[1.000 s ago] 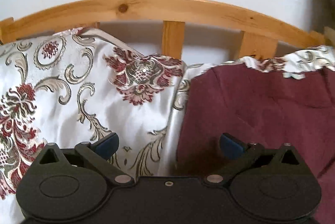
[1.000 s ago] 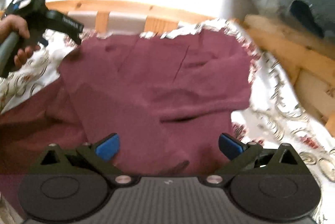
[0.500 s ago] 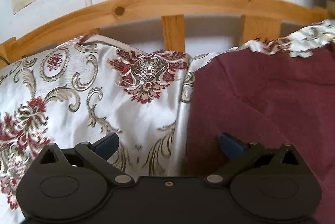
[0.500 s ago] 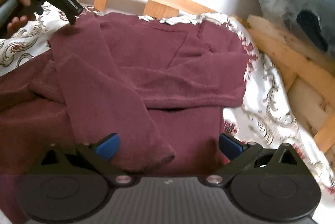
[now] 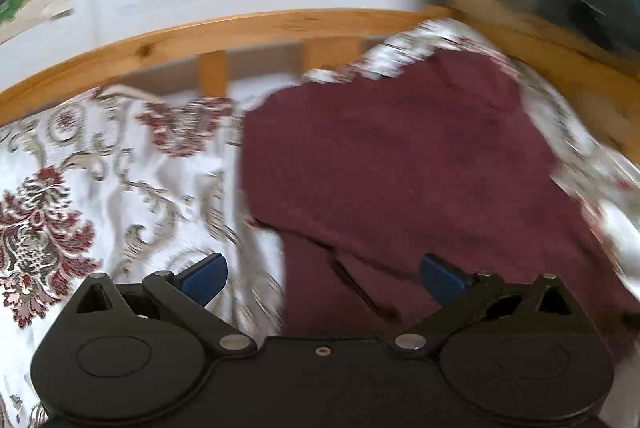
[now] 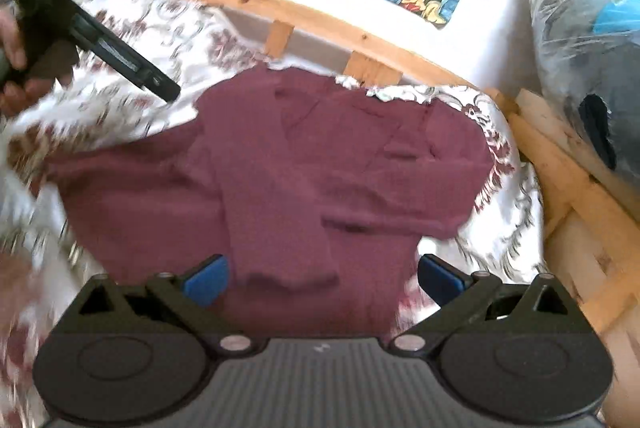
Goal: Fold small clothes
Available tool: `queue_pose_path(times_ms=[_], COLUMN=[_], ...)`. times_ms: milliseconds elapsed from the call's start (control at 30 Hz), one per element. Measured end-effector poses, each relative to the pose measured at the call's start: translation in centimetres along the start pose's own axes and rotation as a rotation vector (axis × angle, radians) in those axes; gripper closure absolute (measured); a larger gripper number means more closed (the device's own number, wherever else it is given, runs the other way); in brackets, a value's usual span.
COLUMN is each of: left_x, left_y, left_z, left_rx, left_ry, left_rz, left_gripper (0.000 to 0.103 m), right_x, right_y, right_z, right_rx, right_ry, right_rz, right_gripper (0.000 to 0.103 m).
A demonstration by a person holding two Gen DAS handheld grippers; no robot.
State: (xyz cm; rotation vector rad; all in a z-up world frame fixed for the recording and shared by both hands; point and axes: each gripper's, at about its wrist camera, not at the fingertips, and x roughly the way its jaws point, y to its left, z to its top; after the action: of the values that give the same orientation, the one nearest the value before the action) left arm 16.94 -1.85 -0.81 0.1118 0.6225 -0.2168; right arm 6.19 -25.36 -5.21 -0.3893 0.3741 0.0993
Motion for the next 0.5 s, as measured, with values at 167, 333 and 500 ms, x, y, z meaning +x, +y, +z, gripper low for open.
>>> queue_pose_path(times_ms=[167, 333, 500], left_x=[-2.5, -2.9, -3.1], left_y=[-2.0, -2.7, -2.9], left_z=[-3.7, -6.4, -7.7], left_rx=[0.178, 0.285, 0.337], left_ry=[0.026, 0.044, 0.109], left_rz=[-0.072, -0.081, -0.152], left_gripper=[0.001, 0.001, 0.001], right_x=[-1.0, 0.1, 1.5], right_y=[1.7, 2.9, 4.2], right_z=[-2.4, -2.8, -3.9], right_rx=[-0.175, -0.253, -0.325], right_ry=[0.100, 0.164, 0.225], right_rz=[-0.042, 0.009, 0.063], right_gripper=[0.000, 0.000, 0.000])
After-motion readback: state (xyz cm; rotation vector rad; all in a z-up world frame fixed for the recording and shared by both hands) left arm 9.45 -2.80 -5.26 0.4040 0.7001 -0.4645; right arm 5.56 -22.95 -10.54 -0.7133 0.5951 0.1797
